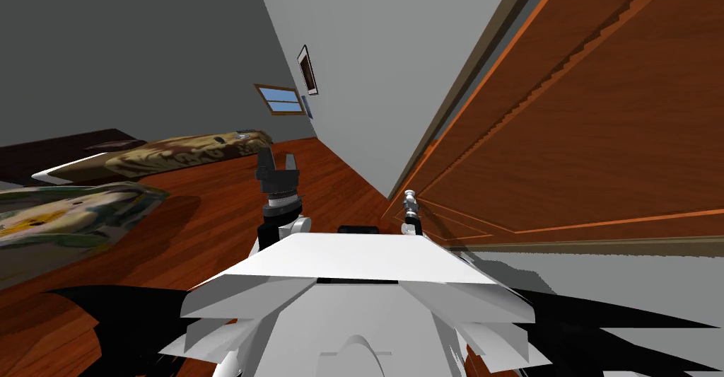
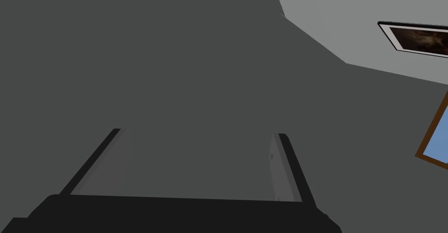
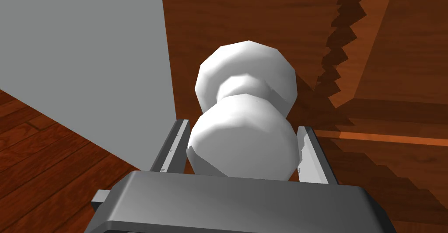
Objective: Pull the door open
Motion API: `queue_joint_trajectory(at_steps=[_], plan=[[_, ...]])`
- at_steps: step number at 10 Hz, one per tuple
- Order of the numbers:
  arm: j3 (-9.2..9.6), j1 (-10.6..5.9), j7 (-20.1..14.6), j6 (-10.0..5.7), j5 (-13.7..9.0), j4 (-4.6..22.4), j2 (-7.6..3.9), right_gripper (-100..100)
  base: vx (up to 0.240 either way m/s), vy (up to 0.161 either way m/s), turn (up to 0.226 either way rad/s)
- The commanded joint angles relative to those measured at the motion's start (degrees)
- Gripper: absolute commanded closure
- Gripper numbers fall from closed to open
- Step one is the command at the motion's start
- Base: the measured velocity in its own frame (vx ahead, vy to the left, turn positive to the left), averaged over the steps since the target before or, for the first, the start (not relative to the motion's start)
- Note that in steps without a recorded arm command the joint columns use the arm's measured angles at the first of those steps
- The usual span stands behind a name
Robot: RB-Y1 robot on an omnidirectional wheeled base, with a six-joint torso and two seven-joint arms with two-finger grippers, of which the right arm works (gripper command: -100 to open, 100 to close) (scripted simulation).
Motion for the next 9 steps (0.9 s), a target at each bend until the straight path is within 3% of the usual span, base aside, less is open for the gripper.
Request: queue_joint_trajectory(at_steps=[1, 6, 7, 9], plan=[[0.97, 0.40, -0.1, -0.10, -0.3, -0.5, -0.21, 100, -0.261, -0.035, 0.232], [2.83, 1.21, -0.2, -0.18, -1.2, -2.0, -1.04, 100, -0.237, -0.033, 0.160], [2.62, 1.14, -0.2, -0.13, -1.1, -1.7, -0.95, 100, -0.094, -0.003, 0.033], [4.07, 1.73, -1.3, -0.36, -0.5, -2.2, -1.65, 100, -0.151, -0.004, 0.073]])
